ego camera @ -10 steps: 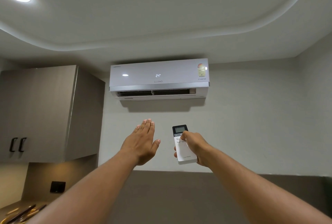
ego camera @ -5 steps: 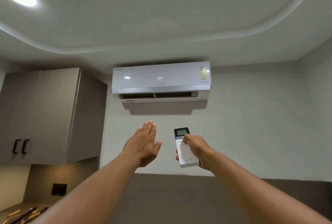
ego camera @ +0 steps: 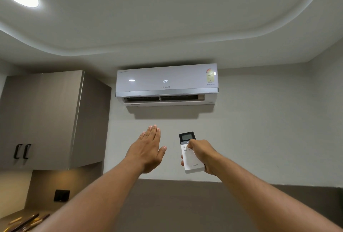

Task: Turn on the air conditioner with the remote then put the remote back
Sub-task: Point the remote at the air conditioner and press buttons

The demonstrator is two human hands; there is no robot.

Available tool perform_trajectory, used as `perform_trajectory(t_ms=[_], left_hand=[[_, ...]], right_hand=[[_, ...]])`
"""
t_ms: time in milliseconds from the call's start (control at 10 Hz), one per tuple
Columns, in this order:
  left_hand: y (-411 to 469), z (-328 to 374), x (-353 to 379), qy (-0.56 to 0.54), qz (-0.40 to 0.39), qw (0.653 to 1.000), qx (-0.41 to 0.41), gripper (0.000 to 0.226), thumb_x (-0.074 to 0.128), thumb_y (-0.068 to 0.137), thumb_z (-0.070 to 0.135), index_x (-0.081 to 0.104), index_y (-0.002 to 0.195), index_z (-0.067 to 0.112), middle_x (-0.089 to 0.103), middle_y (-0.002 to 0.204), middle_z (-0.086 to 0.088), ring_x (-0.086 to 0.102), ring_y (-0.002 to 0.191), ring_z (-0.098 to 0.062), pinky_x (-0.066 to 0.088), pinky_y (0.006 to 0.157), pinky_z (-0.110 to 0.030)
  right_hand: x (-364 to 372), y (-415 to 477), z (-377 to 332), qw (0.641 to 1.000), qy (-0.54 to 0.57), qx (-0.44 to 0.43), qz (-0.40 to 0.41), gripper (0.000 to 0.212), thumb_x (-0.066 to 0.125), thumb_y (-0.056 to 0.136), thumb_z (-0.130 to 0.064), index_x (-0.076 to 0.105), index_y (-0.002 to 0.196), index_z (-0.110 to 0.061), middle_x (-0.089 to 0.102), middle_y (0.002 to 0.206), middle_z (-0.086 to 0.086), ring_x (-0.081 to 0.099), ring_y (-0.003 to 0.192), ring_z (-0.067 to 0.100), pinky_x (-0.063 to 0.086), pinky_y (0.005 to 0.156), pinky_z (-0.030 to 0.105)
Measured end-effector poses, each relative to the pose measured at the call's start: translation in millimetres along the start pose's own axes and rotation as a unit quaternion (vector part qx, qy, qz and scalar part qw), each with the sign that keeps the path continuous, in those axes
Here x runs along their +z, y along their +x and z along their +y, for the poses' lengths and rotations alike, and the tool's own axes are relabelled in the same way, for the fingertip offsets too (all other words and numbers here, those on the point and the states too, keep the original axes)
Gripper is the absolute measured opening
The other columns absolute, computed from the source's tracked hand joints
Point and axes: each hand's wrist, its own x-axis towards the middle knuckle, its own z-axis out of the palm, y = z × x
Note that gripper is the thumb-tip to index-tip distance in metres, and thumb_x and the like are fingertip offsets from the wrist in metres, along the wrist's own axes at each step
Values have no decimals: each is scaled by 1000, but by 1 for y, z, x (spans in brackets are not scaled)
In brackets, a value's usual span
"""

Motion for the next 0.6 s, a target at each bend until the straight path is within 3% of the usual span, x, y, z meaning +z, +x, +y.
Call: perform_trajectory(t_ms=[600], left_hand=[[-3,0,-6,2,-1,1000,1,71,15,98,52,-6,153,11,-9,162,-8,-8,148,-19,-4,115,-32]], right_hand=[[0,-4,-4,1000,4,-2,-2,31,44,87,-13,56,111,0,72,81,21,74,60,36,58,70,41]])
